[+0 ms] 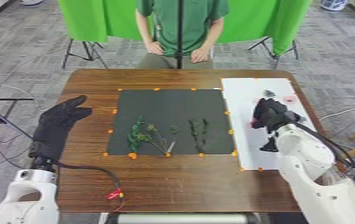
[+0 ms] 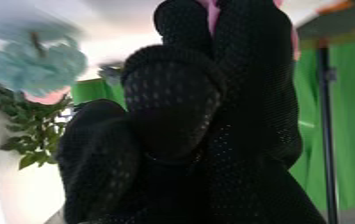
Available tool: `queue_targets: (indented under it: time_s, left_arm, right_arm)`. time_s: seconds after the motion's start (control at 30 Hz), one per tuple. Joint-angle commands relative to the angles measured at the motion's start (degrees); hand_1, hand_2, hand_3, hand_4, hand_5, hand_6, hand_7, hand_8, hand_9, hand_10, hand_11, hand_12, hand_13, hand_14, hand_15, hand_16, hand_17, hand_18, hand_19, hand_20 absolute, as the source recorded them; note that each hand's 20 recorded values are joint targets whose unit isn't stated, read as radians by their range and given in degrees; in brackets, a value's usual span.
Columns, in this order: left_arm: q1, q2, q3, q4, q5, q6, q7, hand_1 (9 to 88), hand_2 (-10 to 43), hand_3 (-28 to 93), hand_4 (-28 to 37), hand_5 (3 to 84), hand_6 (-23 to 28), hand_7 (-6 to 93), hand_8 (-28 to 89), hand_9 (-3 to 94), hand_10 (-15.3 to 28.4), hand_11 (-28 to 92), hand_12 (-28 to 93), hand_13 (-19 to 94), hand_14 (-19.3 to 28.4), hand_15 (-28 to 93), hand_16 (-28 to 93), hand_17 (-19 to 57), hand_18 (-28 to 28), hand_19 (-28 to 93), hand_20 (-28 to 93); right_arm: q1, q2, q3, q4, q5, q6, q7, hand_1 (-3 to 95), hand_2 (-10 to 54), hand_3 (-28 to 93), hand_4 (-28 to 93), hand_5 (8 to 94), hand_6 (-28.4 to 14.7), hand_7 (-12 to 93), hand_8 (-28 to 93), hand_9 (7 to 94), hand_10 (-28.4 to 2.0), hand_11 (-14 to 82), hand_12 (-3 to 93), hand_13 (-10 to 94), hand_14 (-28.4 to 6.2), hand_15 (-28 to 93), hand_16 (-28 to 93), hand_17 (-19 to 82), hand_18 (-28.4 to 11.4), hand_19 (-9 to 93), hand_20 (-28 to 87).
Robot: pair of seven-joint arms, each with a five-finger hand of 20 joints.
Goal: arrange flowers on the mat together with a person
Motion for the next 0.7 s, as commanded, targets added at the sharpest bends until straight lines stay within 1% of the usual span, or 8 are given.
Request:
queue_targets:
  time_s: [0.03, 0.23, 0.27, 0.33, 0.4, 0.53, 0.6, 0.7]
  left_arm:
    - [3.7, 0.51, -3.90, 0.38, -1.19, 3.72, 0.79, 25.9, 3.6, 62, -21.5, 49.7, 3.3, 13.9, -6, 52.9, 14.3, 26, 17, 36, 18.4, 21, 4, 1.5, 14.9, 13, 19]
    - [5.4, -0.07, -4.52, 0.44, -2.55, 5.11, 1.45, 25.7, 3.7, 62, -21.9, 49.7, 3.2, 14.2, -6, 53.1, 14.3, 26, 17, 37, 18.3, 21, 4, 2.2, 15.4, 15, 20]
    - [4.8, 0.13, -4.07, 0.98, -2.68, 4.88, 1.32, 25.4, 3.9, 62, -22.2, 49.8, 3.2, 14.2, -6, 53.1, 14.3, 26, 17, 37, 18.3, 21, 4, 2.5, 15.5, 17, 21]
    - [4.7, 0.16, -3.59, 1.16, -3.20, 5.15, 1.45, 24.3, 4.6, 62, -22.8, 50.1, 3.1, 14.4, -6, 53.3, 14.4, 25, 16, 37, 18.5, 21, 4, 3.4, 15.5, 18, 22]
    - [3.9, 0.17, -2.80, 1.67, -3.67, 5.20, 1.45, 23.3, 5.9, 62, -24.5, 50.3, 2.9, 14.5, -6, 53.5, 14.4, 25, 16, 37, 18.9, 21, 4, 3.9, 15.3, 18, 23]
    - [2.3, 0.45, -0.85, 2.68, -4.85, 5.98, 1.85, 20.3, 18.6, 61, -28.2, 51.6, 2.4, 14.7, -7, 55.3, 15.1, 24, 16, 38, 19.4, 22, 4, 4.4, 15.2, 17, 23]
    - [2.2, 0.41, -0.53, 2.75, -5.17, 6.39, 1.80, 21.1, 24.5, 57, -28.3, 54.2, 2.2, 15.0, -8, 58.4, 16.1, 21, 17, 40, 20.1, 23, 5, 4.7, 15.0, 17, 23]
    - [1.5, 0.53, 0.38, 3.31, -5.48, 6.59, 1.96, 22.7, 29.0, 53, -28.3, 58.0, 2.4, 14.8, -8, 63.7, 16.9, 18, 18, 41, 21.7, 24, 5, 4.8, 14.9, 16, 23]
  right_arm:
    - [9.3, -0.4, -3.2, -9.0, 3.2, 0.7, -2.1, 94.6, -9.5, -26, 37, 86.1, -2.4, 15, 10, 93.7, -9.5, 21.7, 26.3, 94, -1.5, 57, 14, 78, -3.8, 93, 5]
    - [20.9, -9.3, -14.6, -4.3, 3.5, -1.5, -8.5, 94.6, -9.5, -27, 38, 86.3, -2.2, 15, 10, 93.7, -9.3, 21.5, 26.4, 94, -1.3, 57, 14, 78, -3.8, 93, 6]
    - [22.0, -10.9, -16.6, -3.2, 3.6, -1.7, -9.0, 94.6, -9.5, -27, 39, 86.4, -2.1, 15, 10, 93.7, -9.3, 21.5, 26.4, 94, -1.2, 57, 14, 78, -3.8, 93, 7]
    - [23.4, -15.1, -19.8, -0.6, 0.7, -3.3, -11.4, 94.6, -9.5, -28, 38, 86.4, -1.9, 15, 10, 93.7, -9.2, 21.5, 26.3, 94, -1.2, 57, 14, 78, -4.0, 93, 7]
    - [24.2, -18.2, -23.0, 1.7, -0.8, -5.1, -13.0, 94.6, -9.5, -28, 38, 86.4, -1.6, 15, 10, 93.7, -9.0, 21.6, 26.2, 94, -1.3, 58, 14, 78, -4.2, 91, 15]
    - [24.0, -22.9, -27.7, 5.3, -4.9, -6.5, -16.3, 94.6, -9.5, -28, 37, 86.8, -1.1, 15, 9, 93.7, -8.8, 21.5, 25.7, 94, -1.3, 58, 15, 78, -4.8, 91, 19]
    - [23.8, -26.4, -28.2, 8.6, -8.2, -5.9, -19.5, 94.6, -9.5, -28, 36, 87.2, -0.9, 15, 9, 93.7, -8.8, 21.4, 25.2, 94, -1.4, 58, 15, 78, -5.0, 91, 20]
    - [23.7, -29.3, -29.7, 12.2, -11.2, -4.2, -19.9, 94.6, -9.5, -26, 30, 88.2, -0.5, 15, 8, 93.7, -9.4, 21.5, 23.8, 94, -1.1, 59, 14, 78, -5.4, 91, 22]
